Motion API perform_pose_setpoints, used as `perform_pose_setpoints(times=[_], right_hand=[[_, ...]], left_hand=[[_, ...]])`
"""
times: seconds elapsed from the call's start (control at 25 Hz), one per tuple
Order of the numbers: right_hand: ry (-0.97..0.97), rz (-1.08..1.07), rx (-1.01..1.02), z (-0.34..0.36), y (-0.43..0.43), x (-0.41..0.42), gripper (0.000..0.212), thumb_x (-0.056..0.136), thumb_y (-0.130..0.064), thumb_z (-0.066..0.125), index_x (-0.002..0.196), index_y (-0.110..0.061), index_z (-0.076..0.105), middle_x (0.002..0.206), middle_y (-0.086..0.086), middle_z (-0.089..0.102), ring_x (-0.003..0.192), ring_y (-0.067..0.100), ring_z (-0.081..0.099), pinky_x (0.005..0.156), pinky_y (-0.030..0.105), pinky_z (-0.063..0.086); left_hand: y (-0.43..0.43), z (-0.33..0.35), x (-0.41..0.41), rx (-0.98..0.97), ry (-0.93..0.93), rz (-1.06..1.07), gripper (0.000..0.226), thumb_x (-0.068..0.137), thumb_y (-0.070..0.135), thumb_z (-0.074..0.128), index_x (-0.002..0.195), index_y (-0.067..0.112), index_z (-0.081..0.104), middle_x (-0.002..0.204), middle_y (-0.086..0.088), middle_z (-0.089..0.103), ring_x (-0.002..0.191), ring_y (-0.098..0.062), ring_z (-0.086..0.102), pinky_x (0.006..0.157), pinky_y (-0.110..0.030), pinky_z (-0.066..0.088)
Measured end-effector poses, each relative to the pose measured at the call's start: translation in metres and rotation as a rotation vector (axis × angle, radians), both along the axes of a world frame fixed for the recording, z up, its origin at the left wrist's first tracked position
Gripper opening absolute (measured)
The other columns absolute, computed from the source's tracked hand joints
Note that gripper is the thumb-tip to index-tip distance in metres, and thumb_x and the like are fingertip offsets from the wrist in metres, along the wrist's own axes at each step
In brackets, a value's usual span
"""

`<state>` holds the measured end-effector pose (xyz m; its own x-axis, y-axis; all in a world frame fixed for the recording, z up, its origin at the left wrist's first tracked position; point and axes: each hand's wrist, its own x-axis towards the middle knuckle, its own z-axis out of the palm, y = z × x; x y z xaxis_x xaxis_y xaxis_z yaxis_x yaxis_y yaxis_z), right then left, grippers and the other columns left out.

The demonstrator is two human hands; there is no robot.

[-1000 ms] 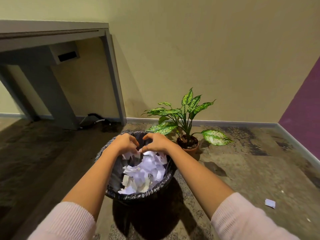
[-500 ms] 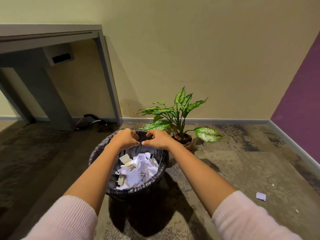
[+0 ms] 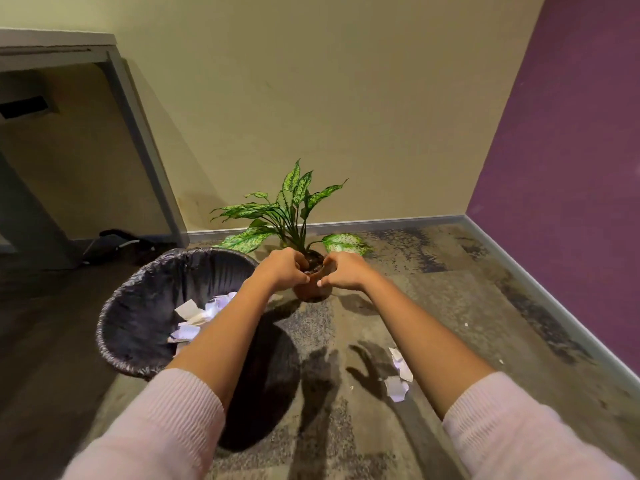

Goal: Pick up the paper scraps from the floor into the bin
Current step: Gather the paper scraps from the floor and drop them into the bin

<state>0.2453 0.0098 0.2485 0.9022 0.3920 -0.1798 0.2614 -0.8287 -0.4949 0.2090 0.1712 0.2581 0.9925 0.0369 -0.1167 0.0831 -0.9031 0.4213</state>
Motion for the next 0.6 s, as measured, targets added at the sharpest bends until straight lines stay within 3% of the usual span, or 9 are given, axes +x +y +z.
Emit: perform_pose_setpoints(times=[0.24, 0.44, 0.6], right_hand=[[0.085, -0.168, -0.038, -0.052, -0.091, -0.009, 0.065, 0.076, -0.036, 0.077, 0.133, -0.016, 0.053, 0.135, 0.012, 0.056, 0.126, 0.033, 0.047, 0.102, 0.038, 0.043], [0.201, -0.261, -0.077, -0.12, -0.151, -0.02, 0.066, 0.075, -0.029, 0.076, 0.135, -0.019, 0.051, 0.133, 0.011, 0.057, 0.127, 0.031, 0.047, 0.1, 0.033, 0.044], [0.252, -0.31, -0.095, -0.17, -0.187, -0.03, 0.062, 0.075, -0.024, 0.072, 0.134, -0.02, 0.052, 0.119, 0.011, 0.061, 0.122, 0.03, 0.052, 0.092, 0.029, 0.045]], left_hand=[[-0.084, -0.055, 0.005, 0.017, 0.114, -0.166, 0.046, 0.079, 0.032, 0.075, 0.121, 0.018, 0.065, 0.119, -0.007, 0.067, 0.109, -0.024, 0.062, 0.09, -0.034, 0.05], [-0.135, -0.128, -0.002, 0.06, 0.229, -0.238, 0.069, 0.076, 0.033, 0.078, 0.138, 0.017, 0.05, 0.139, -0.01, 0.052, 0.125, -0.027, 0.052, 0.1, -0.035, 0.045], [-0.162, -0.18, -0.01, 0.077, 0.333, -0.252, 0.084, 0.075, 0.034, 0.078, 0.146, 0.016, 0.036, 0.144, -0.017, 0.041, 0.13, -0.032, 0.046, 0.104, -0.035, 0.041]])
